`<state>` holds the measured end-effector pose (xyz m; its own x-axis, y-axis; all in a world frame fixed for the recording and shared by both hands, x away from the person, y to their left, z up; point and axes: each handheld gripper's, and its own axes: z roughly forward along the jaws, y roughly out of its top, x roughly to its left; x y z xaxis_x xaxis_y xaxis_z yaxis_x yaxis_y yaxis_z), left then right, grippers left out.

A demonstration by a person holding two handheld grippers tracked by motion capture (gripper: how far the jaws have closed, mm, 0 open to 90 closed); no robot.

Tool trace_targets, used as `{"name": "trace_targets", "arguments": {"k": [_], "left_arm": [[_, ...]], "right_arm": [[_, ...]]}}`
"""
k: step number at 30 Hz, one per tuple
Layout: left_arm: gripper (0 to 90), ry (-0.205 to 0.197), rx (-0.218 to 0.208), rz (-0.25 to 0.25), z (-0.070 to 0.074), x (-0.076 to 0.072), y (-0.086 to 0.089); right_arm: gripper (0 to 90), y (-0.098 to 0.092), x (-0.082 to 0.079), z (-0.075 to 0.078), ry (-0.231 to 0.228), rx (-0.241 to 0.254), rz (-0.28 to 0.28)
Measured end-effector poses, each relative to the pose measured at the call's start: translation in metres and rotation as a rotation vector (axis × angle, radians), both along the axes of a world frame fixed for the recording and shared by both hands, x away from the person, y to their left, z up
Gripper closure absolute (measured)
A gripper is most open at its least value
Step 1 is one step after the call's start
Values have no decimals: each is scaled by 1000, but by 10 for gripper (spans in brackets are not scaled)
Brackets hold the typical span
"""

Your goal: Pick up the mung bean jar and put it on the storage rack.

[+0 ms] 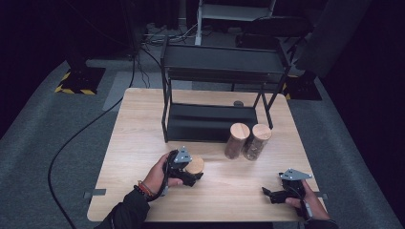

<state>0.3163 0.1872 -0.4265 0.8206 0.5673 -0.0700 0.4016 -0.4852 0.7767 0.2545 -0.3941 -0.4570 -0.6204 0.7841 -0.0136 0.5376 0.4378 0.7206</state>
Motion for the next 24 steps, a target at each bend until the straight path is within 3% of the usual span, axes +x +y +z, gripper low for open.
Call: {"name": "trace_targets", "arguments": {"k": [12,24], "left_arm": [[238,-33,28,-14,2,-3,-4],[242,-35,35,-14,4,-4,-4]], "right_arm": [[1,0,0,0,1,0,0],[1,0,0,0,1,0,0]]}}
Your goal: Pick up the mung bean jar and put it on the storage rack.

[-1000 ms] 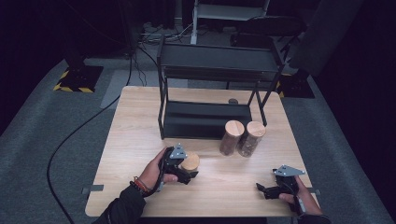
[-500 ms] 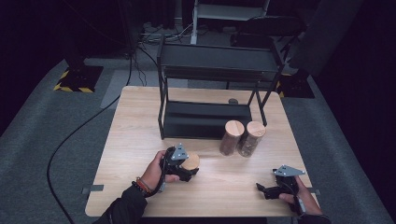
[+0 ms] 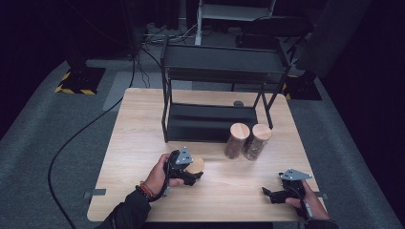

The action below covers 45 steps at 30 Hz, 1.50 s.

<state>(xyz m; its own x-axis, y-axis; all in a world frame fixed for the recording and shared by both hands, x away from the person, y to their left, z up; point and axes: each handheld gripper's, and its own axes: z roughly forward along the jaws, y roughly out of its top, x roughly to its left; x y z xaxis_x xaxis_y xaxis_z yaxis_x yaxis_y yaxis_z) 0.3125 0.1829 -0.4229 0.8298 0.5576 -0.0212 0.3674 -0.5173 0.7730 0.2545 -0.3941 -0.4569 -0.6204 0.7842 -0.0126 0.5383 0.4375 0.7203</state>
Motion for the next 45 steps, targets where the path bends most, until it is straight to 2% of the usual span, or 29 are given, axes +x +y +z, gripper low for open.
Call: {"name": "trace_targets", "arguments": {"k": [8,13,20,26,33,45], "left_arm": [[243,7,5,-6,2,3,1],[244,8,-6,4,3,2,0],[244,2,-12,20,6,4,-4],[244,-14,2,21,10,6,-11],[244,-17,-5,33,13,9,-10],[244,-19,-17,82,16,17,-10]], "right_arm": [[0,0,0,0,0,0,0],[0,0,0,0,0,0,0],[1,0,0,0,0,0,0],[0,0,0,0,0,0,0],[0,0,0,0,0,0,0],[0,0,0,0,0,0,0]]}}
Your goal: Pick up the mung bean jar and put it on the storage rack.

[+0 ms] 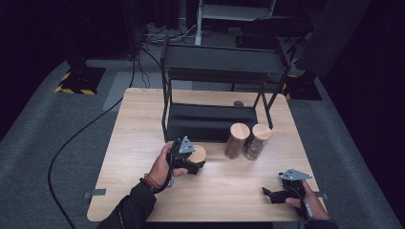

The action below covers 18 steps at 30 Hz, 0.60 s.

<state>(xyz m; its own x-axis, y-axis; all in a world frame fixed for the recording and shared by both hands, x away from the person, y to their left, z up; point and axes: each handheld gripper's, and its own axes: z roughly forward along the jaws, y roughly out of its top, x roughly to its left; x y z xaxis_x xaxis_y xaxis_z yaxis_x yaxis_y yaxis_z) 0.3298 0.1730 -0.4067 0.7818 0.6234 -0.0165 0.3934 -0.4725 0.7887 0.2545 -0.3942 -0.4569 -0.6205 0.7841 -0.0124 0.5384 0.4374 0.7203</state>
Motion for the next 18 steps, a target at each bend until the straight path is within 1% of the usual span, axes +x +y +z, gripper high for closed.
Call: {"name": "trace_targets", "arguments": {"k": [2,7,9,13,16,18], "left_arm": [[244,2,-7,7,0,2,0],[244,-4,1,25,2,6,-3],[244,0,-12,33,2,9,-3],[244,-11,-2,43,3,12,-8],[244,-14,-12,54,4,14,-10],[244,-16,-6,57,6,17,-12]], "right_arm": [[0,0,0,0,0,0,0],[1,0,0,0,0,0,0],[0,0,0,0,0,0,0],[1,0,0,0,0,0,0],[0,0,0,0,0,0,0],[0,0,0,0,0,0,0]]}}
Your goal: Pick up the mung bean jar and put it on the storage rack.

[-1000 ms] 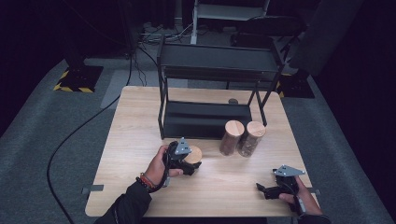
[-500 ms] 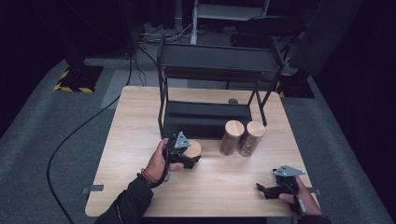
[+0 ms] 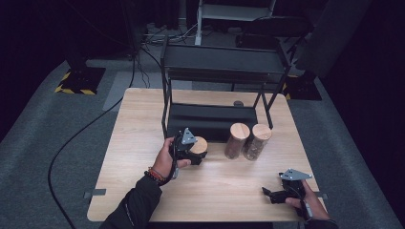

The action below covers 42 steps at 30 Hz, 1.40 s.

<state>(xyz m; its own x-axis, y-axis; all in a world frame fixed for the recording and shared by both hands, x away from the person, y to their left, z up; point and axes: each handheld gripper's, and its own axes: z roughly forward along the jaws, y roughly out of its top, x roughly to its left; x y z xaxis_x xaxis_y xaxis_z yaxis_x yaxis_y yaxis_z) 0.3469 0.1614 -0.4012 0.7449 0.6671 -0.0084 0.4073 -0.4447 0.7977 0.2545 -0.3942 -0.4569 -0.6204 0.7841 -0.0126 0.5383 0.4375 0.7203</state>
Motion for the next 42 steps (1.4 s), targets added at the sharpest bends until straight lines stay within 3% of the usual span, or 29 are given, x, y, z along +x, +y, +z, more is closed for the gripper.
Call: {"name": "trace_targets", "arguments": {"k": [26,42], "left_arm": [[244,1,-7,67,15,30,-15],[244,9,-25,152,16,49,-23]], "right_arm": [[1,0,0,0,0,0,0],[0,0,0,0,0,0,0]]}}
